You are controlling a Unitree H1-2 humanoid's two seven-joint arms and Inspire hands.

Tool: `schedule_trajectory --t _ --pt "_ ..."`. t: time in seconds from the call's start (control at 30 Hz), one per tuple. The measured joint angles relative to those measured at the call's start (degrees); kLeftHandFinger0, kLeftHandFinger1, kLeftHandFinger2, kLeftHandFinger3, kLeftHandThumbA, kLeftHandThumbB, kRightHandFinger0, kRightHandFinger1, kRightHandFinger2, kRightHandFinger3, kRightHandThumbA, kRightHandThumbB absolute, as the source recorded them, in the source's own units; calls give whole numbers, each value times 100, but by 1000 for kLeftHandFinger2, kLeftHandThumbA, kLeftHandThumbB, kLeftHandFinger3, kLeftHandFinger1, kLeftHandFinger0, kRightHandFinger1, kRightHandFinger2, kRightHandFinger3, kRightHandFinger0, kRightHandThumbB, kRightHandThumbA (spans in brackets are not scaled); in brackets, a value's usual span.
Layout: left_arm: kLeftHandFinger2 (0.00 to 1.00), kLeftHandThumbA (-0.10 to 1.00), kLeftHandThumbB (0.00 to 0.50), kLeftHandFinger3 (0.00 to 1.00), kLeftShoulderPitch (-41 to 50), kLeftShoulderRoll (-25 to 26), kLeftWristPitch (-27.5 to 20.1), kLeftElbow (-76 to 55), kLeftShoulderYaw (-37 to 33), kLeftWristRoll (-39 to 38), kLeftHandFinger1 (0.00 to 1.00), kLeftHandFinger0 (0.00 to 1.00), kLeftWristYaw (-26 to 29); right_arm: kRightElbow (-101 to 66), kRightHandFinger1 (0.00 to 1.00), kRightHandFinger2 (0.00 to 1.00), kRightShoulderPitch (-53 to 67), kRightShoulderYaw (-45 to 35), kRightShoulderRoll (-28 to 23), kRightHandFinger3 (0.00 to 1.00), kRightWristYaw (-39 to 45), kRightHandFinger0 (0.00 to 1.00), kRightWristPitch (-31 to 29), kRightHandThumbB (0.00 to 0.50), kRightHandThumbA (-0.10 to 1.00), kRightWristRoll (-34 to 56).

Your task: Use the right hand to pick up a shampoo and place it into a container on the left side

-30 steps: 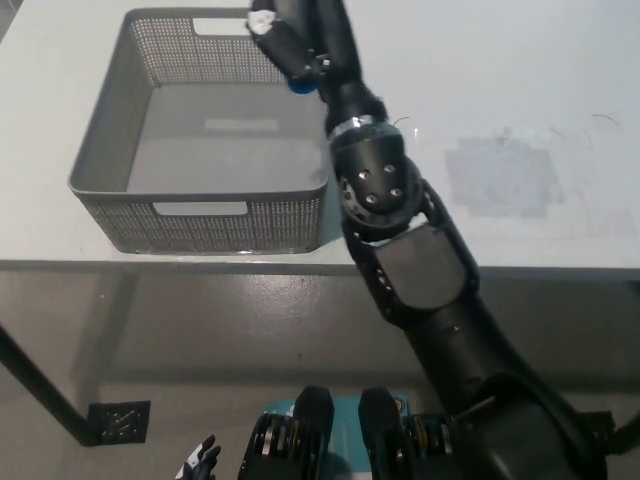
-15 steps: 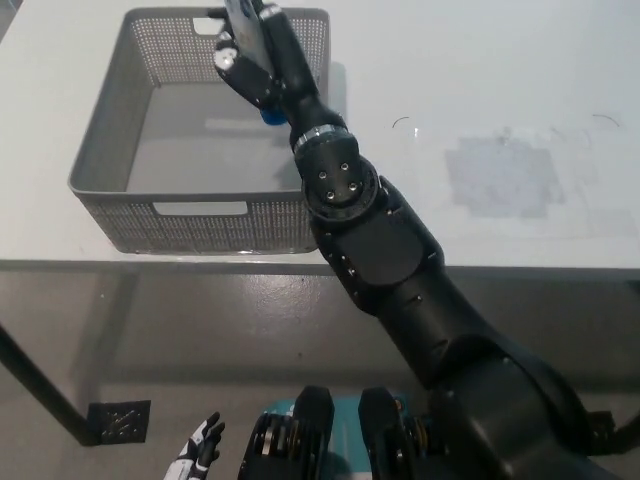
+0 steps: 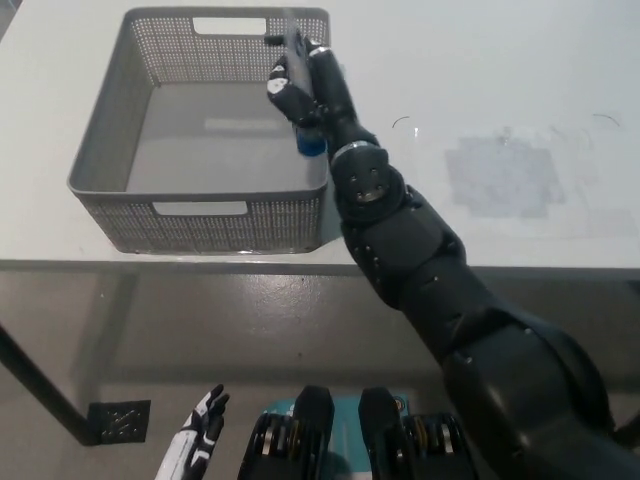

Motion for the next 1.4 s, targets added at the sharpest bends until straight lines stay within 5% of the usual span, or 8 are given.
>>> schedule_trajectory --t 0.13,0.27,0.47,0.67,0.97,1.23,1.4 --pt "1000 985 131 1000 -96 4 0 0 1 -1 1000 1000 -25 -3 1000 1000 -2 -26 -169 1000 187 988 -152 309 735 86" --pt "1000 975 129 1000 -128 3 0 1 1 -3 1000 1000 -73 -4 1000 1000 -4 -33 -278 1000 361 1000 -241 369 898 133" --pt "1000 963 139 1000 -190 2 0 1 8 -12 1000 1000 -111 -69 1000 1000 -65 -66 -313 1000 609 1000 -297 376 1000 215" --pt "1000 992 151 1000 -309 -2 0 3 28 -15 1000 1000 -149 -815 1000 1000 -198 -138 -429 1000 834 1000 -297 335 1000 353" --pt "1000 1000 134 1000 -395 2 4 4 30 0 1000 1000 -175 -2794 1000 1000 258 -282 -809 1000 972 1000 -221 350 971 471" --pt "1000 1000 172 1000 -443 2 10 5 31 13 1000 1000 -175 -4491 1000 1000 1637 -365 -983 1000 1077 1000 69 341 921 605" --pt "1000 1000 141 1000 -488 3 15 4 33 12 1000 1000 -176 -5592 1000 1000 2839 -369 -1101 1000 1158 1000 229 289 919 721"
